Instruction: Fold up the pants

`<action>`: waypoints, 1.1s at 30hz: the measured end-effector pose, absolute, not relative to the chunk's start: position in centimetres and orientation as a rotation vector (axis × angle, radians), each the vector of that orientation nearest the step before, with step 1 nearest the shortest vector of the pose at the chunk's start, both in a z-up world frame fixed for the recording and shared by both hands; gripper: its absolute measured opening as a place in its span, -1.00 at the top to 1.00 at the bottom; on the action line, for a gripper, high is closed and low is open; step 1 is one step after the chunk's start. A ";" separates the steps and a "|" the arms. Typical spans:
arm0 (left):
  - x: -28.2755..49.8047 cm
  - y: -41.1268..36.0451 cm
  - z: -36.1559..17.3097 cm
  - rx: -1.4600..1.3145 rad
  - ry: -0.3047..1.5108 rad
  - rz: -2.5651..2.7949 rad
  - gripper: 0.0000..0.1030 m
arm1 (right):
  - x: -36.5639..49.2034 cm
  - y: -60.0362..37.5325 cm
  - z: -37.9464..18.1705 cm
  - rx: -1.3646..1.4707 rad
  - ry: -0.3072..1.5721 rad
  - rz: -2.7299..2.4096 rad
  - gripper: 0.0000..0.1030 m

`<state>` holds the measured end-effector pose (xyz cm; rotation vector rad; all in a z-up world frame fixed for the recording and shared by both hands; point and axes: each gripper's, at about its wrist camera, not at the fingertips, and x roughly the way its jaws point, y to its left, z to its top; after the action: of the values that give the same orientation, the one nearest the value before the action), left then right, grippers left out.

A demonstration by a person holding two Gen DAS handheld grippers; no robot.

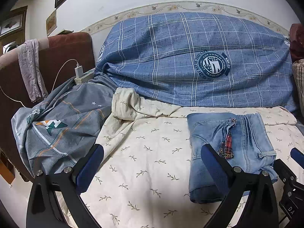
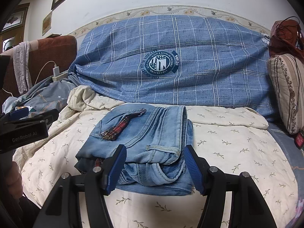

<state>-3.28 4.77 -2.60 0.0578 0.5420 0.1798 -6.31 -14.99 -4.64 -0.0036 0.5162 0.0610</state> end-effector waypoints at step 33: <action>-3.2 4.0 -3.0 0.095 0.546 0.159 -0.98 | -5.2 -15.1 -5.5 -0.004 0.580 0.002 -0.29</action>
<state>-3.23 3.96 -3.00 0.0955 0.5459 0.1592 -5.15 -15.14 -5.50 -0.0035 0.5802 0.0025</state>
